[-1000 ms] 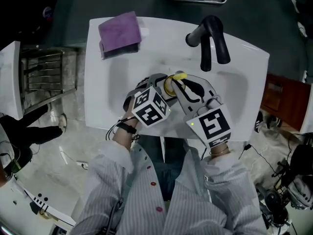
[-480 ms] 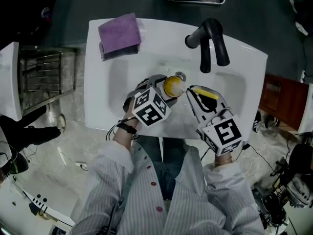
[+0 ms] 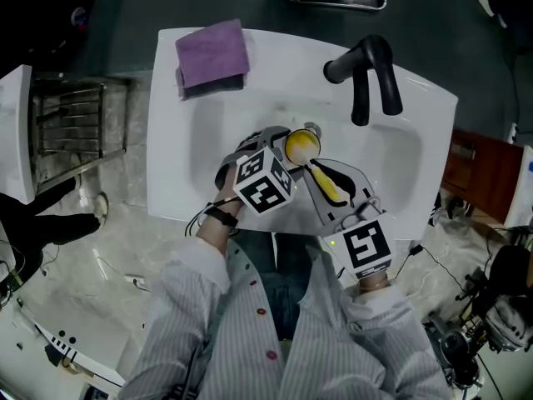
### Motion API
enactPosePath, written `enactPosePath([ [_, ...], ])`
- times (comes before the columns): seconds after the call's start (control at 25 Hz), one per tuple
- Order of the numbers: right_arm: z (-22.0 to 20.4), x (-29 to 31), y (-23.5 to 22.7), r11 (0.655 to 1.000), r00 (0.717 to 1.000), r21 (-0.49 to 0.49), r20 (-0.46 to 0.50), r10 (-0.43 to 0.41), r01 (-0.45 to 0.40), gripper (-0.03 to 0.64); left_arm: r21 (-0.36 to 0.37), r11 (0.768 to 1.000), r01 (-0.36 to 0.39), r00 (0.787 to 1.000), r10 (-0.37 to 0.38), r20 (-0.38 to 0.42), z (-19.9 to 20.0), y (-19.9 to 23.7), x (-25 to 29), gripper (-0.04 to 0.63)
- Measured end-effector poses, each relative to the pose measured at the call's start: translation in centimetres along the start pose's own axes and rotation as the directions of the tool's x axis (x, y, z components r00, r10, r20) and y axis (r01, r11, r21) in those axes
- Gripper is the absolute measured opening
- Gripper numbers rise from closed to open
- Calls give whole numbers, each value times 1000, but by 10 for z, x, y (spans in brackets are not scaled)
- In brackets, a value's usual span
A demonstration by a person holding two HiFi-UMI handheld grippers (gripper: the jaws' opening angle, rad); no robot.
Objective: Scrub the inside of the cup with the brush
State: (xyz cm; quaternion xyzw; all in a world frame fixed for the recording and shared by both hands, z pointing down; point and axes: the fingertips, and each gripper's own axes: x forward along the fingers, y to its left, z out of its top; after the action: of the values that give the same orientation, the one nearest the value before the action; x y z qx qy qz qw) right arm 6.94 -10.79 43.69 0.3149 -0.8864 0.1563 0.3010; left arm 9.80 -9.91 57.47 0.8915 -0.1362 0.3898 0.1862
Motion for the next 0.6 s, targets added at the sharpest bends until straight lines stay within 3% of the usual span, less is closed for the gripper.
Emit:
enactPosePath([
  [0.6,24,30,-41,996,998,83,45,-33,30,54,10,1000,2,1000,-2,4,-1,-1,1,367],
])
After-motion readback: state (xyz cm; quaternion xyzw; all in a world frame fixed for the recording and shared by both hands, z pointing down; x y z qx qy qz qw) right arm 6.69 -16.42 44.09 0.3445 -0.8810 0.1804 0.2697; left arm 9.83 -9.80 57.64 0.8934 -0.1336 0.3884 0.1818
